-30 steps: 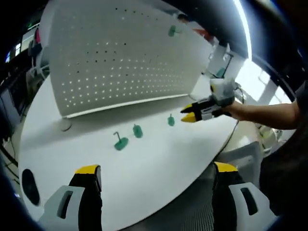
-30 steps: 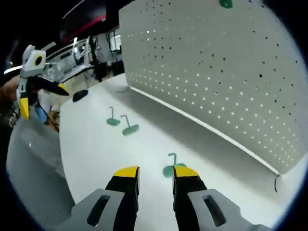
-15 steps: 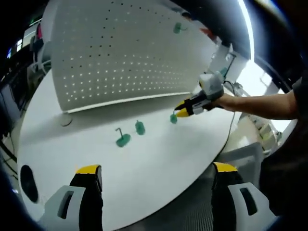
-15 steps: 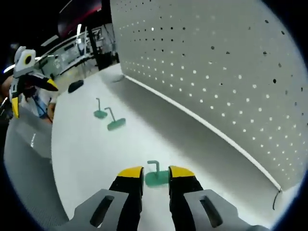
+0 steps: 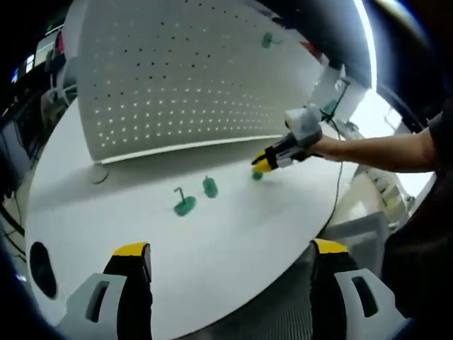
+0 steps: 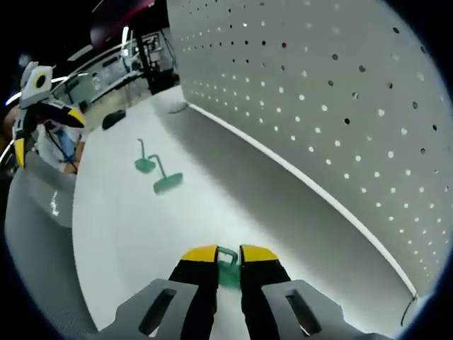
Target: Insert the hook assembly into the mounting plate slot until the hook locks in place.
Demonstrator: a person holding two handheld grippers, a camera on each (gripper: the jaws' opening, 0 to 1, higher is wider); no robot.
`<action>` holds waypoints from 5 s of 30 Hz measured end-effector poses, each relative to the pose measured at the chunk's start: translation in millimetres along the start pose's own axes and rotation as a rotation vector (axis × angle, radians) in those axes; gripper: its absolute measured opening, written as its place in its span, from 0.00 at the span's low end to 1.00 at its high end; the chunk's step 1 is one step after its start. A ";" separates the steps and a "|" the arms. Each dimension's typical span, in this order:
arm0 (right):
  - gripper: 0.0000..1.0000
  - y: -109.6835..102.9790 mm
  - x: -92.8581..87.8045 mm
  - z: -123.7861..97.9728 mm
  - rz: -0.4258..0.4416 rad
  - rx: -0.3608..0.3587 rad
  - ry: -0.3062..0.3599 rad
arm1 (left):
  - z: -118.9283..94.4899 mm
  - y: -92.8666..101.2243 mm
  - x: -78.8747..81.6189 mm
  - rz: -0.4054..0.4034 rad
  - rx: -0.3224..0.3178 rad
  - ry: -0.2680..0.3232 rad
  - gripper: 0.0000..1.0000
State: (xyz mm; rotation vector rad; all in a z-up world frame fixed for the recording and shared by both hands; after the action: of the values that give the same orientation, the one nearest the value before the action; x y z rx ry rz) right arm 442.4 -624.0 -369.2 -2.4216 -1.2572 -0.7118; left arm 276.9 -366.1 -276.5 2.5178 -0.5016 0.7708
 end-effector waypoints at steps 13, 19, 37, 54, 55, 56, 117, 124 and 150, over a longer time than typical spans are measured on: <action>0.00 -10.3 3.5 -0.6 -0.004 0.023 -0.001 | 4.8 1.7 -0.3 -0.002 -0.010 -0.008 0.93; 0.00 -10.5 4.6 -5.5 0.019 -0.013 0.017 | 2.9 2.8 1.9 0.004 -0.007 -0.001 0.94; 0.00 6.1 49.3 -51.9 0.078 -0.184 0.187 | -14.7 9.4 17.4 0.043 0.017 0.067 0.95; 0.00 -27.1 93.7 -111.6 0.179 -0.196 0.431 | -24.2 21.6 48.2 0.073 0.004 0.144 0.89; 0.00 -33.6 97.5 -116.3 0.179 -0.191 0.454 | -24.0 23.3 53.2 0.071 -0.004 0.149 0.86; 0.00 -38.1 99.7 -119.4 0.175 -0.189 0.468 | -23.6 25.0 57.3 0.060 -0.018 0.161 0.85; 0.00 -179.0 123.9 -175.6 0.515 -0.017 1.000 | -30.6 82.4 111.3 -0.116 -0.326 0.364 0.03; 0.01 -181.3 130.4 -179.8 0.519 0.003 1.010 | -39.7 81.0 118.3 -0.050 -0.250 0.386 0.01; 0.11 -185.8 134.2 -189.2 0.587 0.163 0.913 | -59.3 86.1 122.8 0.343 0.037 0.480 0.01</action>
State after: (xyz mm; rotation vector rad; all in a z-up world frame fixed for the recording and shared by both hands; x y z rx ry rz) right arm 301.3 -523.1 -127.8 -1.7839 -0.2180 -1.2331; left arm 307.2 -431.9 -132.4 2.1889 -0.7545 1.4716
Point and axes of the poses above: the point that each gripper's makers call its tool centre point, and the gripper's own axes: z roughly forward along the fingers, y roughly to its right, x roughly out of its top, the point moved 6 cm from there along -z, roughly backward along the fingers, and after that the axes turned 6 degrees about -y, right-handed, at the moved point
